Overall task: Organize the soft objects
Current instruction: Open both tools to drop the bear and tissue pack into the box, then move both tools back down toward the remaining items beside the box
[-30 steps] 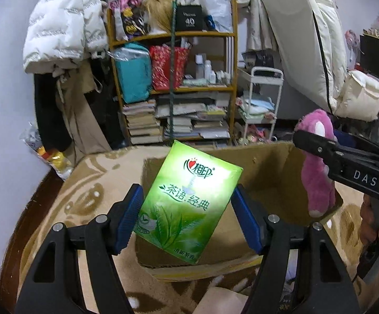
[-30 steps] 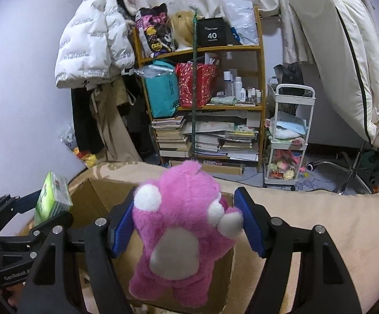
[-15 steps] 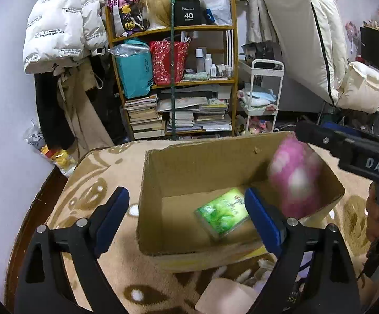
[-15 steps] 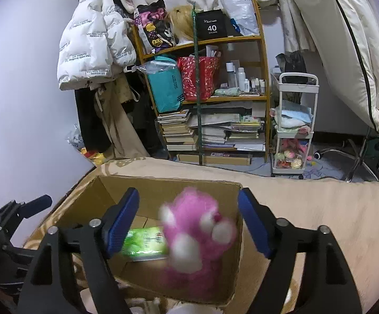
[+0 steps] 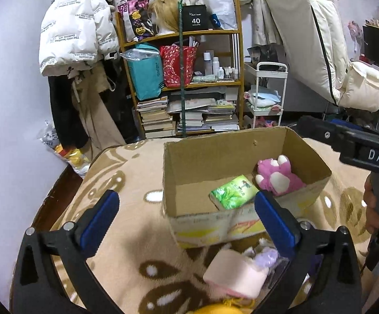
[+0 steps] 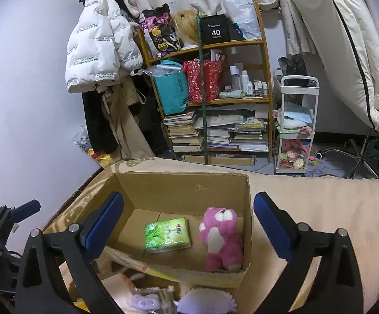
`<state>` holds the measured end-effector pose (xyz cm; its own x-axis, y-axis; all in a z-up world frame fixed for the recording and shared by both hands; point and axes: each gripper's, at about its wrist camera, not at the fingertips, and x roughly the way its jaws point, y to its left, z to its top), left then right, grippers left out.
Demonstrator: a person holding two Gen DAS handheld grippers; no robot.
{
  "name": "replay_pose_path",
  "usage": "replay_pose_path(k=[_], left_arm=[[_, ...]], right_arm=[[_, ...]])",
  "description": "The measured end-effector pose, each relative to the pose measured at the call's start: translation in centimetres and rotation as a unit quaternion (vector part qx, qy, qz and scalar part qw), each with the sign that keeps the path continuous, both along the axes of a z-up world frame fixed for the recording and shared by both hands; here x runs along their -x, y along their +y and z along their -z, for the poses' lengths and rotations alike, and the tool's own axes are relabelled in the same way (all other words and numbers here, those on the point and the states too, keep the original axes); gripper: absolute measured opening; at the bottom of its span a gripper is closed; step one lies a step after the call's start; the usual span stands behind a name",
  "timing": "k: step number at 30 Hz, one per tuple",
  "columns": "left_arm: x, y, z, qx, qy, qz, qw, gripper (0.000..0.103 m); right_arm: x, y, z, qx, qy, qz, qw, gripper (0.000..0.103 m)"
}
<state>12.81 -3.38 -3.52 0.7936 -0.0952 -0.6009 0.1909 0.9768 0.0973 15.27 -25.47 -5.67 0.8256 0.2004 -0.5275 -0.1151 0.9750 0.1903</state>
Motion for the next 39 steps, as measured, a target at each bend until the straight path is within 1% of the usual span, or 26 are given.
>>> replay_pose_path(k=[6, 10, 14, 18, 22, 26, 29, 35, 39], left_arm=[[2.1, 0.9, -0.5, 0.013, 0.018, -0.018, 0.9996, 0.102], [3.5, 1.2, -0.4, 0.014, 0.042, -0.022, 0.9988, 0.102], [5.1, 1.5, 0.3, 0.02, 0.077, -0.028, 0.9964, 0.102], [6.3, 2.1, 1.1, 0.045, 0.11, -0.018, 0.9928, 0.102], [7.1, 2.2, 2.0, 0.05, 0.133, -0.021, 0.9897, 0.102], [7.4, 2.5, 3.0, 0.063, 0.163, -0.028, 0.9843, 0.102], [7.2, 2.6, 3.9, 0.06, 0.184, -0.032, 0.9807, 0.102], [6.5, 2.3, 5.8, 0.051, 0.221, -0.031, 0.9735, 0.102], [5.8, 1.9, 7.2, 0.05, 0.252, -0.028, 0.966, 0.102]], right_arm=[[2.8, -0.3, -1.6, -0.007, -0.008, 0.004, 1.0, 0.103], [4.6, -0.4, -2.2, -0.011, -0.003, 0.004, 1.0, 0.103], [6.3, -0.1, -2.2, 0.0, 0.006, 0.002, 1.0, 0.103], [7.5, 0.7, -1.3, 0.018, 0.036, -0.011, 0.999, 0.103], [8.1, 1.5, -0.1, 0.038, 0.067, -0.026, 0.997, 0.103], [9.2, 1.8, 1.4, 0.038, 0.098, -0.024, 0.994, 0.103], [10.0, 1.7, 2.5, 0.034, 0.122, -0.019, 0.992, 0.103], [10.0, 1.6, 3.5, 0.028, 0.151, -0.015, 0.988, 0.103], [9.4, 1.2, 5.2, 0.019, 0.197, -0.006, 0.98, 0.103]])
